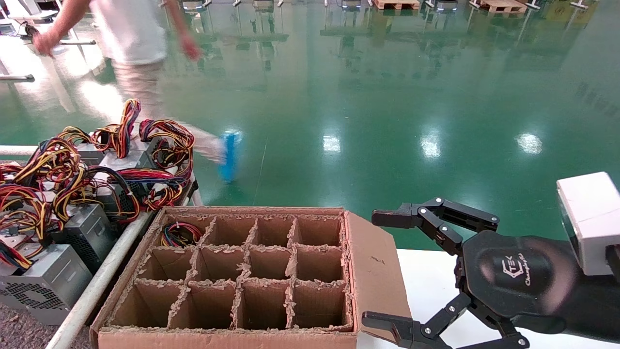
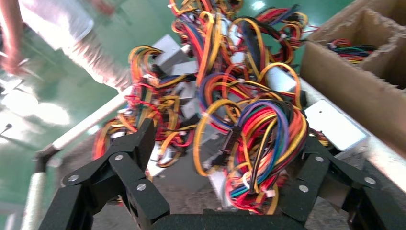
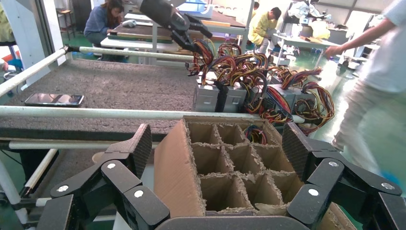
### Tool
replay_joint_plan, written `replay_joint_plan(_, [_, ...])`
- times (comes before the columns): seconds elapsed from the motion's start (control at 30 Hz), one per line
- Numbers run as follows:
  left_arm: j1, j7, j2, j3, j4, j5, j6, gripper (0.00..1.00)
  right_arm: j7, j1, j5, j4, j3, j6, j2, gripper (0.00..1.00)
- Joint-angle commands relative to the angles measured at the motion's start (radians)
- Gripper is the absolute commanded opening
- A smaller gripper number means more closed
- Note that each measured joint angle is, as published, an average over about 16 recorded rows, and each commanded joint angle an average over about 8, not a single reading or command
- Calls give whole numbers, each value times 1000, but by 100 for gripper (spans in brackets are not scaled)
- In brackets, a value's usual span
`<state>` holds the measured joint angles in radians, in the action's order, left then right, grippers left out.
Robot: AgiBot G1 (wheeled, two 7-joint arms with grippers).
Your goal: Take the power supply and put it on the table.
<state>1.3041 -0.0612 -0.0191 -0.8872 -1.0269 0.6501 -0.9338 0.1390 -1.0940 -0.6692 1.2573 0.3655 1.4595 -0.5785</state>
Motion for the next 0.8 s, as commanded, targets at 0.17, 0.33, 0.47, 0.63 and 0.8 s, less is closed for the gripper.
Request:
replay_joint_plan(0.17, [12,43,-8,18,-29,67,36,100,0,0,0,0,0,0,0,100])
replay_joint_plan(0.33, [22,65,8,32,-33,107,36,100,0,0,0,0,0,0,0,100])
replay_joint_plan(0.47, [37,84,25,48,-30,120,21,100,0,0,0,0,0,0,0,100])
replay_joint_plan(0.63, [65,79,67,82,2,47,2,100,0,0,0,0,0,0,0,100])
replay_joint_plan(0.8, [77,9,151,132,97,-136,-39,100,0,0,0,0,0,0,0,100])
